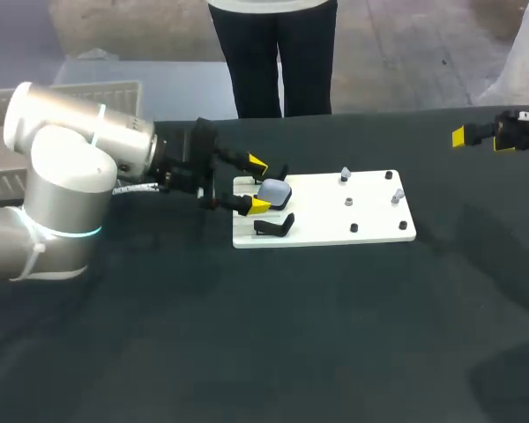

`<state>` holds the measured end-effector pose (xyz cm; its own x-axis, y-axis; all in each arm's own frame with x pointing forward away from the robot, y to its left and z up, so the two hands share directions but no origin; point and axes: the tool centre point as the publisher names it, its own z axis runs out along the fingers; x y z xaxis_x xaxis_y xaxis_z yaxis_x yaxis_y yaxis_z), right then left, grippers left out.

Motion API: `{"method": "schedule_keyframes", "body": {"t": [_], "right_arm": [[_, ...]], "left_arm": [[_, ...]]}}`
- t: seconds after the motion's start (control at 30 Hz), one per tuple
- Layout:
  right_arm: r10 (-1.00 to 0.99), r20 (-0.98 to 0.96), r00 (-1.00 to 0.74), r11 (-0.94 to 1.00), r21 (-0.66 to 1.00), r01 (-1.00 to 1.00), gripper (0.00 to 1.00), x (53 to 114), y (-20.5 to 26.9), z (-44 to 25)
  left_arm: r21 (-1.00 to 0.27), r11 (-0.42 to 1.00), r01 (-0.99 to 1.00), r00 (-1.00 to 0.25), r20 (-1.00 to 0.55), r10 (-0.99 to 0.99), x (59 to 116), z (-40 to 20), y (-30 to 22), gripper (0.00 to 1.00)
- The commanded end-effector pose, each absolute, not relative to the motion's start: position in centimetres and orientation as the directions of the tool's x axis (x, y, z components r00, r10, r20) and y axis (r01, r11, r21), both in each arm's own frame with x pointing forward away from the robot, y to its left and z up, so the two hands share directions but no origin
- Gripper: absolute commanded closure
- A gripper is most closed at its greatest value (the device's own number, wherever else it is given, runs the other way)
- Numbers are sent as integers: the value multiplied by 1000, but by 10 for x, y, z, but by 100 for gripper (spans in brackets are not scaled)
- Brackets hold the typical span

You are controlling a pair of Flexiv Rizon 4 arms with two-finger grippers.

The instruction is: Pick up each earbud case from the left stands, insert the matching earbuds, close the lid, and place the case in the box.

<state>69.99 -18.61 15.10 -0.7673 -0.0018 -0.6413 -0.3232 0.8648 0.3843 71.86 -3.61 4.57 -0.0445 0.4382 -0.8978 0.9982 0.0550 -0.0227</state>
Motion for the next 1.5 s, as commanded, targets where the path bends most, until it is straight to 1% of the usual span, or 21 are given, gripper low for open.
{"method": "schedule_keyframes", "body": {"t": [0.03,0.3,0.33,0.53,0.6,0.63,0.7,0.73,0.8,0.93,1.0,1.07,1.37,1.5], "right_arm": [[-1,-641,-767,865,384,-323,0,700,-186,151],[-1,-641,-767,865,384,-323,0,700,-186,151],[-1,-641,-767,865,384,-323,0,700,-186,151],[-1,-641,-767,865,384,-323,0,700,-186,151],[-1,-641,-767,865,384,-323,0,700,-186,151],[-1,-641,-767,865,384,-323,0,700,-186,151],[-1,-641,-767,865,384,-323,0,700,-186,151],[-1,-641,-767,865,384,-323,0,700,-186,151],[-1,-641,-767,865,384,-323,0,700,-186,151],[-1,-641,-767,865,384,-323,0,700,-186,151],[-1,-641,-767,865,384,-323,0,700,-186,151],[-1,-641,-767,865,384,-323,0,700,-186,151],[-1,-641,-767,865,384,-323,0,700,-186,151],[-1,-641,-767,865,384,-323,0,700,-186,151]], "left_arm": [[-23,51,998,-43,-901,432,720,39,-38,0],[-39,42,998,-54,-903,425,720,31,-41,0],[-40,42,998,-54,-904,425,720,30,-41,2],[-47,39,998,-59,-907,416,721,27,-40,8],[-47,40,998,-60,-909,413,722,26,-40,22],[-49,41,998,-62,-910,410,722,26,-40,24],[-51,41,998,-63,-913,403,723,26,-40,25],[-50,41,998,-63,-914,402,723,26,-40,33],[-51,39,998,-62,-914,401,723,26,-40,40],[-53,31,998,-61,-914,402,723,25,-41,42],[-56,28,998,-62,-915,399,723,24,-41,45],[-57,24,998,-62,-915,399,722,23,-42,44],[-61,15,998,-62,-917,394,722,22,-46,50],[-65,13,998,-65,-917,394,722,22,-46,50]]}}
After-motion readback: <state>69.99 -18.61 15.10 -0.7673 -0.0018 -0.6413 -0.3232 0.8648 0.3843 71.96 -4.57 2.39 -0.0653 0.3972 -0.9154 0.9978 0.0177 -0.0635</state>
